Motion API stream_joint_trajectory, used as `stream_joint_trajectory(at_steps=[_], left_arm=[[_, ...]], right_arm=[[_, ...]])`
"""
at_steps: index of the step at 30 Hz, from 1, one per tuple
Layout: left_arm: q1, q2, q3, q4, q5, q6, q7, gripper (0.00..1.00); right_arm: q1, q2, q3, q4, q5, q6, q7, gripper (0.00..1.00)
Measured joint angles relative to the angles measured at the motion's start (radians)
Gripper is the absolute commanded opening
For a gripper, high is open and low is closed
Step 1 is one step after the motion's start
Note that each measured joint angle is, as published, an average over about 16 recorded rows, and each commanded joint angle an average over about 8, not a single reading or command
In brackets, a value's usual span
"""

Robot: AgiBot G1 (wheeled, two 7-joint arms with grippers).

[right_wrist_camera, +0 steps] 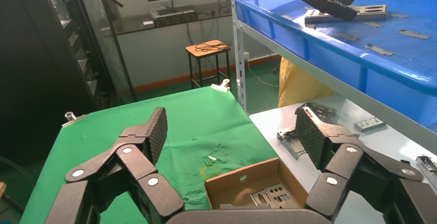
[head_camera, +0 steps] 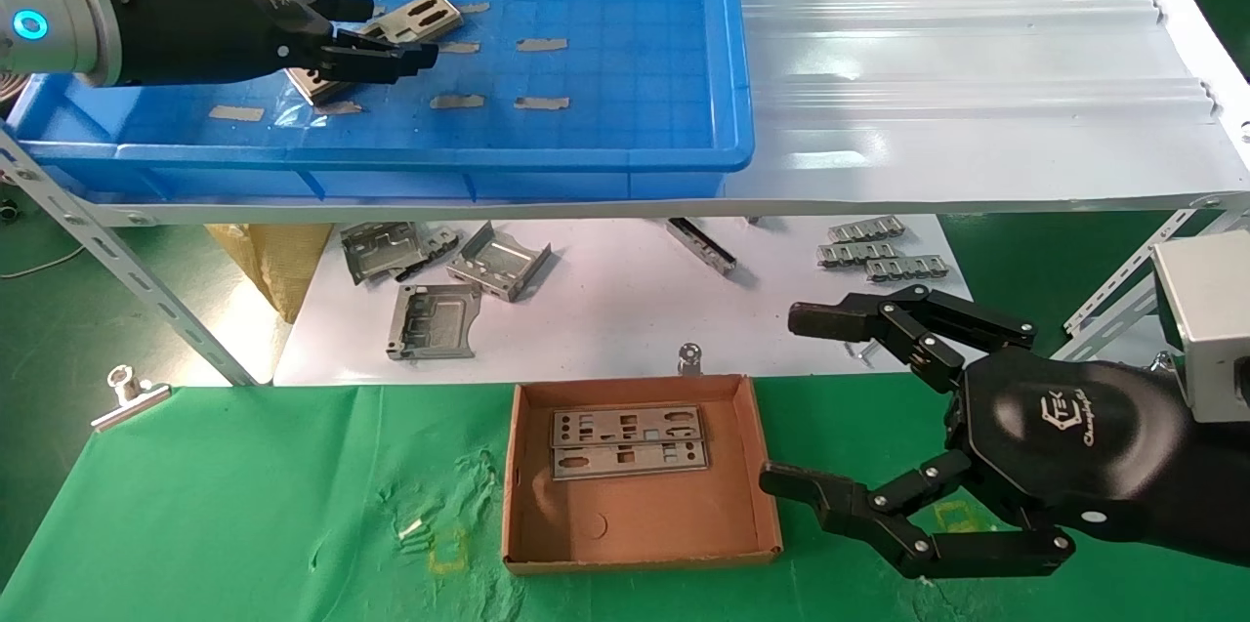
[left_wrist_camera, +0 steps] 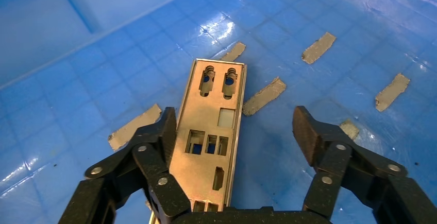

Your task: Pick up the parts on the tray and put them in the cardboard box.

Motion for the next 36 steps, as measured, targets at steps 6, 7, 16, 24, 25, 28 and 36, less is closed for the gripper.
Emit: stream_joint_trajectory(at_steps=[6,7,16,24,25,28,36], left_arm=[[0.001,-0.003,-0.002,0.006,-0.003,-0.004,0.015,0.0],[0.001,-0.003,-0.002,0.006,-0.003,-0.005,0.018,0.0],[-0.001,-0.008,-0.005,0.011,-0.006,-0.012,0.035,0.0],[-0.005,-0.01,-0.007,0.015,-0.01,-0.013,0.044,0.0],[-0.005,-0.01,-0.008,0.015,-0.01,-0.013,0.044,0.0],[-0.007,-0.01,-0.008,0.016,-0.011,-0.012,0.047,0.0],[-0.011,-0.009,-0.009,0.013,-0.013,-0.003,0.06,0.34]], right_arm=[[0.0,0.0,0.0,0.0,0.0,0.0,0.0,1.0],[0.0,0.0,0.0,0.0,0.0,0.0,0.0,1.0],[0.0,0.0,0.0,0.0,0.0,0.0,0.0,1.0],[0.0,0.0,0.0,0.0,0.0,0.0,0.0,1.0],[0.0,0.0,0.0,0.0,0.0,0.0,0.0,1.0],[0.0,0.0,0.0,0.0,0.0,0.0,0.0,1.0],[0.0,0.0,0.0,0.0,0.0,0.0,0.0,1.0]])
